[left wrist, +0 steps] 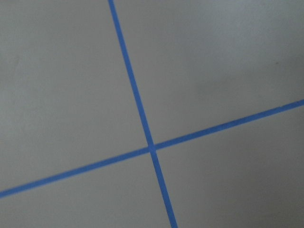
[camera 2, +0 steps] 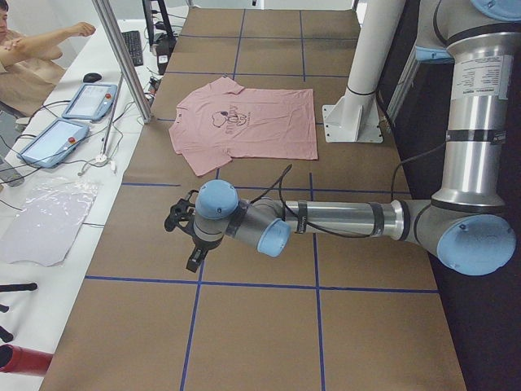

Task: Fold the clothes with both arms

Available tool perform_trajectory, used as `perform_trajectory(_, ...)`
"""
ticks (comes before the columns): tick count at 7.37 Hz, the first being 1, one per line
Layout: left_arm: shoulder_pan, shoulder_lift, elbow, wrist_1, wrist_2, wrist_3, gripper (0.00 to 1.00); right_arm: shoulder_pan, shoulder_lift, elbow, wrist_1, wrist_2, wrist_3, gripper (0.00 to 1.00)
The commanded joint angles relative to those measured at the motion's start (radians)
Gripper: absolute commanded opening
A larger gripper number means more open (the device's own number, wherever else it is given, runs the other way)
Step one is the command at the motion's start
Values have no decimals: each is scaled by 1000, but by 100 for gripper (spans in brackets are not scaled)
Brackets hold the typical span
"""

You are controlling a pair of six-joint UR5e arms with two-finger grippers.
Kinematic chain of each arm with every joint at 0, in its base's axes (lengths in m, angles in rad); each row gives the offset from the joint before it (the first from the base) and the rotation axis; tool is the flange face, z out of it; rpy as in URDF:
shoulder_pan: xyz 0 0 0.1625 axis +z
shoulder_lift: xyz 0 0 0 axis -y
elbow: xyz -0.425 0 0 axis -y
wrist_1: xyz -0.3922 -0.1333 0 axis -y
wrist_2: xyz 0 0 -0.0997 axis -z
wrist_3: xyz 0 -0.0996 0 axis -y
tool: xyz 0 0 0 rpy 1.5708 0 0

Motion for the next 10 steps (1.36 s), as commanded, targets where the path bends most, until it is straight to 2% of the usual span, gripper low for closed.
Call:
perform_trajectory(1, 8, -168, 86, -133, -1, -3, 100, -2, 117, -47, 2, 6, -14, 100)
perform_trajectory(3, 40, -264, 188, -219, -7, -16, 100, -5, 181, -99, 5, 69, -2, 100)
perform_trajectory(4, 63, -266, 196, -273, -8, -23, 100, -46, 218, -92, 5, 68, 28, 100)
perform_trajectory(6, 124, -262, 190, -400, -6, -125, 100, -153, 302, -96, 11, 57, 238, 100)
perform_trajectory(7, 193, -262, 188, -405, -4, -157, 100, -210, 326, -98, 81, 25, 371, 100)
perform_trajectory(8, 200, -262, 185, -405, -4, -161, 100, -305, 326, -102, 217, -94, 539, 100)
perform_trajectory(9, 200, -262, 185, -405, -4, -162, 100, -420, 333, -107, 316, -253, 716, 100)
perform_trajectory(10, 200, -262, 185, -405, -3, -162, 100, -500, 361, -122, 326, -344, 818, 100)
